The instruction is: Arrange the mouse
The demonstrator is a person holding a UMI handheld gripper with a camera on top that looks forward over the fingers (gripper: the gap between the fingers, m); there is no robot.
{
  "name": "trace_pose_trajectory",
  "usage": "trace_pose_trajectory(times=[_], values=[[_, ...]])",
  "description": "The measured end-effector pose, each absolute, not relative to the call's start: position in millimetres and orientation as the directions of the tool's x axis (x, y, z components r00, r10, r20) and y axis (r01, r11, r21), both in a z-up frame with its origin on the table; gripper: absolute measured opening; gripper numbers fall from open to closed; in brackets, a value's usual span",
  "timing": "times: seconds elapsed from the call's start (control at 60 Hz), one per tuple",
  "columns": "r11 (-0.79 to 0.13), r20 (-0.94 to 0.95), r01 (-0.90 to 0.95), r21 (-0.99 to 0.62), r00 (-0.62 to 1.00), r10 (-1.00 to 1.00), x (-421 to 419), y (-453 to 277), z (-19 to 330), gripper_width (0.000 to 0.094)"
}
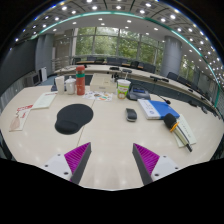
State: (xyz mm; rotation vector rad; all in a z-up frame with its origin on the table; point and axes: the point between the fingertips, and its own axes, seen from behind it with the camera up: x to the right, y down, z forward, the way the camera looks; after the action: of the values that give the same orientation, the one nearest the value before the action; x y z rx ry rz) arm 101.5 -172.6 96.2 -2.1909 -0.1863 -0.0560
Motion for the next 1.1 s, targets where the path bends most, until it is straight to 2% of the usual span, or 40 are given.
trace_pose_trajectory(times=[0.1, 0.3, 0.483, 0.6, 0.717, 0.767, 0.8, 1.1], values=[[-0.529, 0.098, 0.132, -0.838, 0.991, 0.092, 125.6, -100.8, 87.1, 0.0855], [-0.556, 0.088, 0.119, -0.822, 0.993, 0.083, 156.6, 11.0, 42.9, 0.0852], [-0.571, 0.092, 0.117, -0.812, 0.993, 0.074, 175.2, 77.6, 12.7, 0.0842], [-0.586, 0.062, 0.097, -0.805, 0.995, 0.078, 178.9, 104.7, 0.7, 0.0804], [-0.593, 0.046, 0.088, -0.801, 0.995, 0.086, 181.6, 124.2, -6.5, 0.0685], [-0.591, 0.038, 0.085, -0.802, 0.995, 0.091, 182.0, 130.8, -8.1, 0.0600], [-0.597, 0.032, 0.079, -0.798, 0.996, 0.089, 182.8, 133.1, -11.3, 0.0503], [-0.619, 0.049, 0.086, -0.781, 0.996, 0.077, 183.7, 136.1, -12.4, 0.0344]])
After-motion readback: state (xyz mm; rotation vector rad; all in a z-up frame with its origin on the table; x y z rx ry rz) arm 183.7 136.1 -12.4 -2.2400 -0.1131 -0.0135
